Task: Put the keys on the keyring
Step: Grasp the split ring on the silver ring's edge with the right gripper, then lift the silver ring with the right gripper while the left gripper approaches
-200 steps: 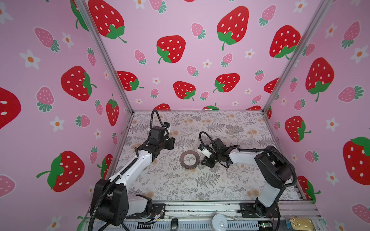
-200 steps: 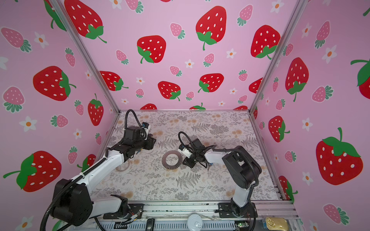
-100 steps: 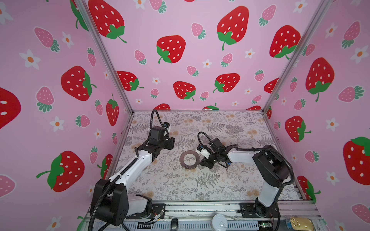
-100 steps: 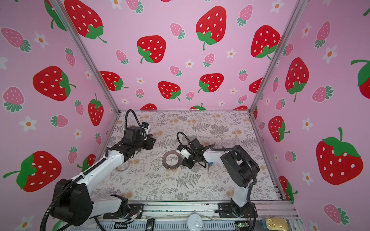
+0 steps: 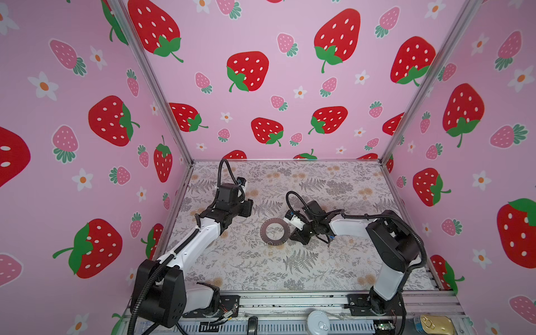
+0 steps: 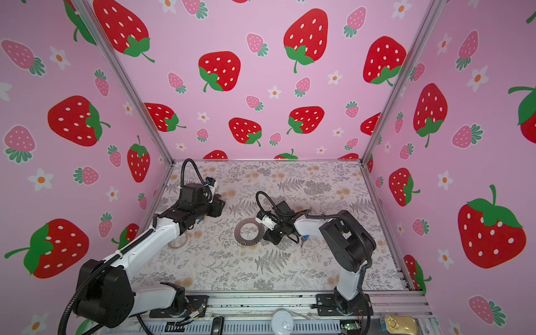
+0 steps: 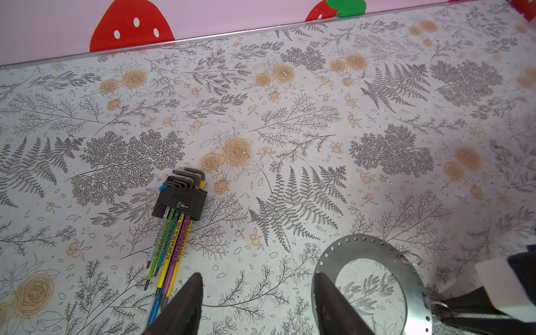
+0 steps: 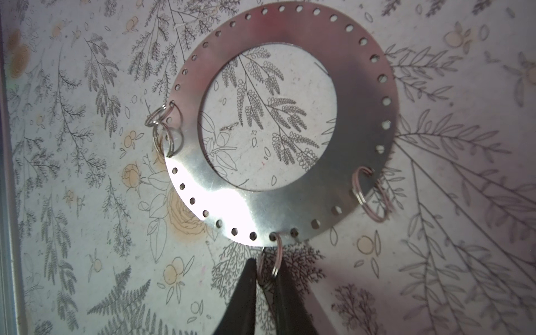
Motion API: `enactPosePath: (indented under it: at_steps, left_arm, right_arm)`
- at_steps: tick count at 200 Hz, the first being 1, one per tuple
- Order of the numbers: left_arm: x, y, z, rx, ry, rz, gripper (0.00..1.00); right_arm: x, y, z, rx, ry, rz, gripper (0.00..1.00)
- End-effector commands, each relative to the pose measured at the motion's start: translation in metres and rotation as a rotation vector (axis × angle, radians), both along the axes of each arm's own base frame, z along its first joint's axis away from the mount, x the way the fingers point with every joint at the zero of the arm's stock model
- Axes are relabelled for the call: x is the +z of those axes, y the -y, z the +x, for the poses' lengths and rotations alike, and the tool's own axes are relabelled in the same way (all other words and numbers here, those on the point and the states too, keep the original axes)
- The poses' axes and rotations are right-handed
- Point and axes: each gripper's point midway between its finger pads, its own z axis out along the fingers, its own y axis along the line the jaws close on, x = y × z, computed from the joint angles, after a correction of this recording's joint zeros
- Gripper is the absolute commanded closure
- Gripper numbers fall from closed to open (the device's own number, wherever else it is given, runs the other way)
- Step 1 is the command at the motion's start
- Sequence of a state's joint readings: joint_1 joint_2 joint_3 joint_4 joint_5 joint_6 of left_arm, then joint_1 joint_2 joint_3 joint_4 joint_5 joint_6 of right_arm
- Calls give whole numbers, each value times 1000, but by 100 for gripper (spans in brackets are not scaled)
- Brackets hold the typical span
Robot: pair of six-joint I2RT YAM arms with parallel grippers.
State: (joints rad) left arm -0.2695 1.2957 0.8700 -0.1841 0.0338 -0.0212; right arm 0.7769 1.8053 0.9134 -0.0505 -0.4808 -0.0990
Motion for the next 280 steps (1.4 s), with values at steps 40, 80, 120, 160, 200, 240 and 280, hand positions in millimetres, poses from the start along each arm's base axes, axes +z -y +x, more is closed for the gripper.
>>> enactPosePath:
  at_steps: [40,80,120,160,200,240,280]
  left_arm:
    - [14,1,7,-4,35,8,39]
    - [14,1,7,-9,39,11,40]
    - [18,4,5,-25,57,1,42]
    - [31,18,-1,-102,98,-53,47]
    - [49,48,-21,-261,201,-97,55]
    - [68,76,-64,-476,415,-4,59]
    - [64,94,-112,-715,603,109,59]
  right_arm:
    - [-18,14,-13,11,-36,-86,89]
    - [-2,8,-10,27,18,-53,95]
    - [32,0,2,48,134,2,100]
    - [66,-4,15,111,288,26,100]
    - [113,-9,13,250,505,116,100]
    - [139,-4,3,404,725,164,100]
    - [153,3,-6,479,925,216,100]
